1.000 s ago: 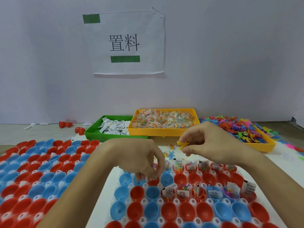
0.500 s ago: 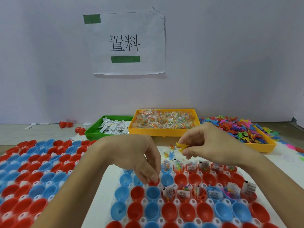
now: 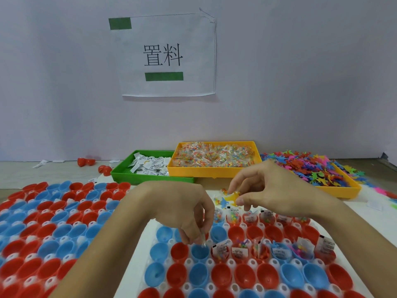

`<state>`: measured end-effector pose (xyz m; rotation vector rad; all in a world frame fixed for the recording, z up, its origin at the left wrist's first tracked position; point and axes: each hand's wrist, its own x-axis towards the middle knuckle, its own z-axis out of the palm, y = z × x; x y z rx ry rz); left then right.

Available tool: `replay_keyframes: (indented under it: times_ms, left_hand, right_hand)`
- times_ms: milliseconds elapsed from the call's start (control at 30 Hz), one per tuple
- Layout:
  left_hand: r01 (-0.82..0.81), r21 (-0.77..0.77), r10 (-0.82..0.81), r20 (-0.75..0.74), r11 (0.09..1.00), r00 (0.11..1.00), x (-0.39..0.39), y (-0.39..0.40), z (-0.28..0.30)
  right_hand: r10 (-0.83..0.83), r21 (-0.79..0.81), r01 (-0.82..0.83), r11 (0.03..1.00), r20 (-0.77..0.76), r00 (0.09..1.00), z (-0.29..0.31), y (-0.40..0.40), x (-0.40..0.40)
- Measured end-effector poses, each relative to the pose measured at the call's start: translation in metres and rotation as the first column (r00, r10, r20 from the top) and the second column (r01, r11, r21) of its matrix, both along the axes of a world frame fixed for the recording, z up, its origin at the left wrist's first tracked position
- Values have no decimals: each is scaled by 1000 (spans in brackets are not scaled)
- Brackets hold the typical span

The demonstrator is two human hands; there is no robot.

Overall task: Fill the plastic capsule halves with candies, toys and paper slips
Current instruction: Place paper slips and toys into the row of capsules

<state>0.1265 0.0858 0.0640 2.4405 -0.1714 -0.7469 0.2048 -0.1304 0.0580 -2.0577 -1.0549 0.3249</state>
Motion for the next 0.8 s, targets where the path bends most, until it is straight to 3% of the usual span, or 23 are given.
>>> replay_keyframes:
  times_ms: [400, 800]
  left_hand:
    - [5, 238, -20, 62, 971, 998, -2, -19, -4]
    - [-34, 274, 8, 95, 961, 995, -8, -13, 9]
  right_hand:
    - [-10, -20, 10, 1000, 0, 1000, 3, 1, -4]
    - [8, -54, -6, 999, 30, 1000, 6, 2, -7]
